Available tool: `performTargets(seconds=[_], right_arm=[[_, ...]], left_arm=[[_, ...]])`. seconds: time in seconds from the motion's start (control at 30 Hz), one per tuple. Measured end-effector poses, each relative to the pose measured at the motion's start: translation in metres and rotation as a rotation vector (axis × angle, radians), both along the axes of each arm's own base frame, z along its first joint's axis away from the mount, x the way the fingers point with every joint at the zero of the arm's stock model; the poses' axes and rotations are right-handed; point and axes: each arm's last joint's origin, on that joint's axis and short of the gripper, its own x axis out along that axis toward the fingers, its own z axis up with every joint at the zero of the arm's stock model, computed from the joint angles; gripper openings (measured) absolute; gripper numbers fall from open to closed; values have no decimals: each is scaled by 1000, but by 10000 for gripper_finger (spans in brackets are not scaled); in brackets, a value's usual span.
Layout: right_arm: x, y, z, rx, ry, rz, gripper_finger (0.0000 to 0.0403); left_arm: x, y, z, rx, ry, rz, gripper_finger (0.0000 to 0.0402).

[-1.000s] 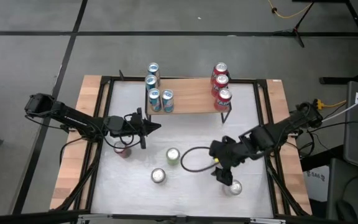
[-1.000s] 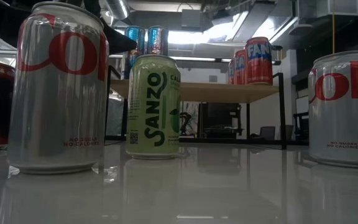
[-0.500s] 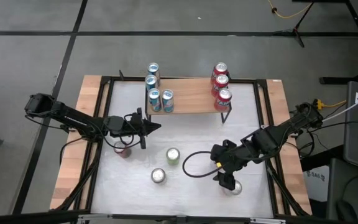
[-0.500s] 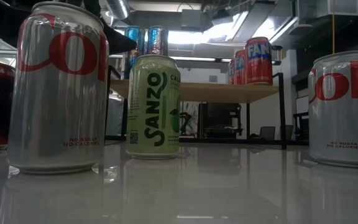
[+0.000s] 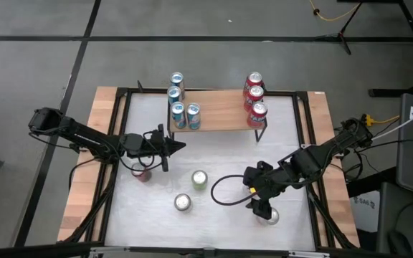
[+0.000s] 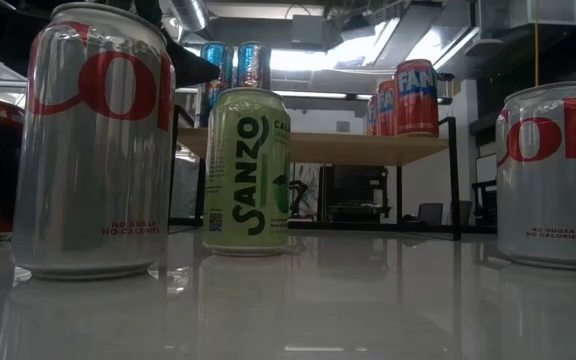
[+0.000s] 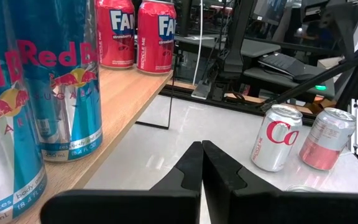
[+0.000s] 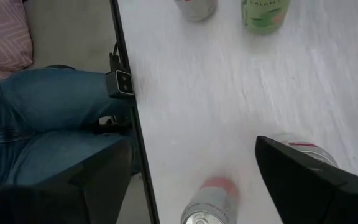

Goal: Sort soda cans
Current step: Put the top red-silver soda can on the shelf

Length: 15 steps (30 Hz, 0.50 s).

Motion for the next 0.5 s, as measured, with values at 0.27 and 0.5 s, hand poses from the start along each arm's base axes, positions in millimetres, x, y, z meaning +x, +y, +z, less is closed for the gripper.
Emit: performTargets(seconds=[0.27,0.5], right_arm=[[-2,-2,-2,-41,15,-9,394],[-3,-4,-4,-85,29,-24,367]], left_arm=[[0,0,0,0,3,0,0],[0,0,0,0,3,0,0]])
